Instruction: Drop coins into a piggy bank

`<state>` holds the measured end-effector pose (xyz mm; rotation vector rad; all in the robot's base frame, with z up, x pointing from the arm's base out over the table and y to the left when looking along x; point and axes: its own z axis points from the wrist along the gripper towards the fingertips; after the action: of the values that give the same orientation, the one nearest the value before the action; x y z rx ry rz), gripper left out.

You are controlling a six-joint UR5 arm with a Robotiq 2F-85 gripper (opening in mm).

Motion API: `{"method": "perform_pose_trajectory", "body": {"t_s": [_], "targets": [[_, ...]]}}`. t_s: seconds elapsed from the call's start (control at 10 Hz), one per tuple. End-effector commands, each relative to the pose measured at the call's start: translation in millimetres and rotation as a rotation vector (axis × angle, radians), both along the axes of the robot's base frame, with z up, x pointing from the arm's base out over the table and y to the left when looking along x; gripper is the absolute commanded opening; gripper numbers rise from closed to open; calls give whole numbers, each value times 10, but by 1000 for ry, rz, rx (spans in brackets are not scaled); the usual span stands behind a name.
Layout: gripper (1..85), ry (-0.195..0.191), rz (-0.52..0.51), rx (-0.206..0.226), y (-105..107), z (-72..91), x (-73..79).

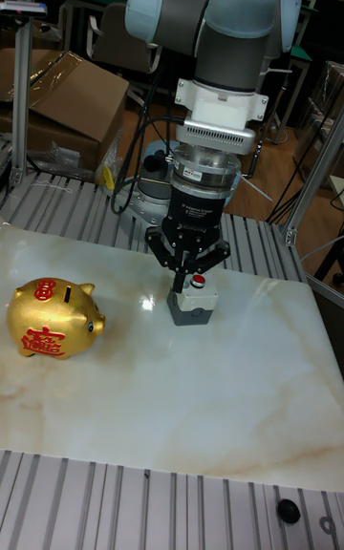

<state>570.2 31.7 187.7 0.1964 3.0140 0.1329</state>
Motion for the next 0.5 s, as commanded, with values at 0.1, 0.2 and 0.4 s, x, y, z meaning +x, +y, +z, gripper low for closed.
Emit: {"method": "perform_pose_trajectory", "body": {"t_s": [0.1,0.2,0.4], "targets": [[10,3,-34,46,167,-79,-142],[10,3,-34,49,174,-105,-184],[10,16,-32,67,207,-143,-324]]}}
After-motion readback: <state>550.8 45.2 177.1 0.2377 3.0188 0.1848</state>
